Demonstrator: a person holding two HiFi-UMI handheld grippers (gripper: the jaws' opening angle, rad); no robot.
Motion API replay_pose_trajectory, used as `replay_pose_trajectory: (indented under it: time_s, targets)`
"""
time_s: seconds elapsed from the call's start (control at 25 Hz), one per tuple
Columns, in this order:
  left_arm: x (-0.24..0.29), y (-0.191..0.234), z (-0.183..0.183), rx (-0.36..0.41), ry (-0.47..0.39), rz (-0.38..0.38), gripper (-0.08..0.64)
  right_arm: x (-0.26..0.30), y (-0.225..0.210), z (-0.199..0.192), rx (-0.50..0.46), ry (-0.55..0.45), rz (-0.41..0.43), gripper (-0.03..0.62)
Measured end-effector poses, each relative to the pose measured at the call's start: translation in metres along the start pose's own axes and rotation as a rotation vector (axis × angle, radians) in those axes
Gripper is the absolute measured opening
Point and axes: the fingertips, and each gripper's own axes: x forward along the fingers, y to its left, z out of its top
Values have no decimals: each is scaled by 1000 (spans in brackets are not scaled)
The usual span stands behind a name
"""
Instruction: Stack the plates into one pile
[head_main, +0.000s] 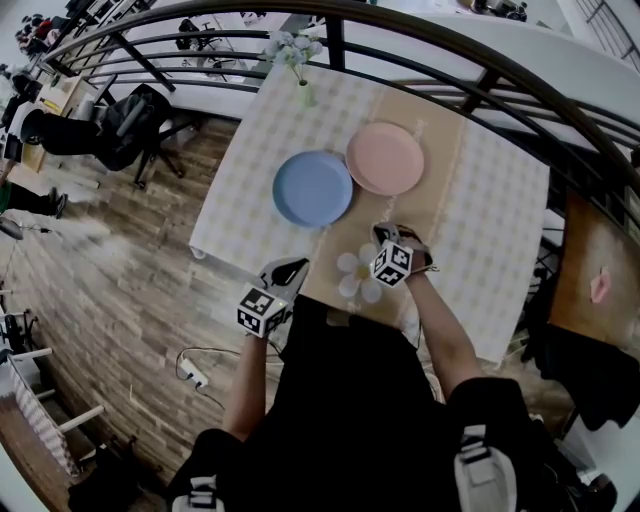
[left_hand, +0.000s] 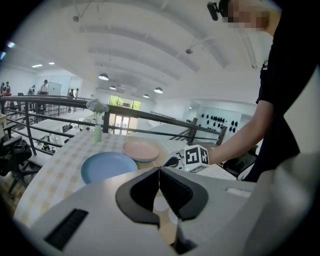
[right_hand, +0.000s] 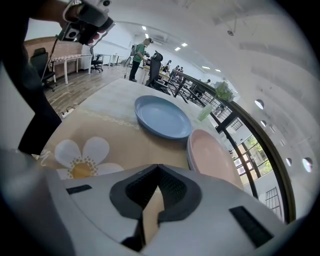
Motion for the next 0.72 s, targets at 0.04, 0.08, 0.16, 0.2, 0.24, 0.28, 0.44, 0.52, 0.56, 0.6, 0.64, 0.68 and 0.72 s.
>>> replay_pose_trajectory:
  time_s: [0.04,0.08,0.16,0.2,0.24,0.28,0.44,0.52,0.56,0.6,0.64,0.68,0.72]
  targets:
    - [-3,3,-1,-5,-1,3,3,2,2,6,-1,-5,1,0]
    - [-5,6,-2,-11,-2,4,3,4,3,11,-2,-10,-1,0]
    - [-9,11,-3,-27,-10,5,3,8,2,20,-7,-17,-6,0]
    - [-11,15,-2,-35,-17,5,3,10,2,24,-12,-18,-7,0]
    - [-14,18,-1,-40,-22,6,3,11,3,27,-17,-18,-4,0]
    - [-15,22,1,-41,-24,7,3,13,3,31,-21,-17,0,0]
    - [-24,36,3,-32,-20,6,3,22,8,46,-32,-11,13,6]
    - [-28,45,3,-30,-21,9,3,26,9,55,-44,-13,9,8]
    - [-30,49,3,-32,-22,10,3,29,9,59,-51,-15,8,9]
    - [-32,53,3,-33,-23,11,3,32,10,64,-57,-16,10,13]
    - [-34,57,3,-35,-24,12,3,35,12,67,-61,-15,15,17]
    - [-36,60,2,-37,-23,12,3,38,15,70,-66,-13,21,21]
    - [-39,63,1,-38,-23,12,3,40,16,75,-69,-13,24,25]
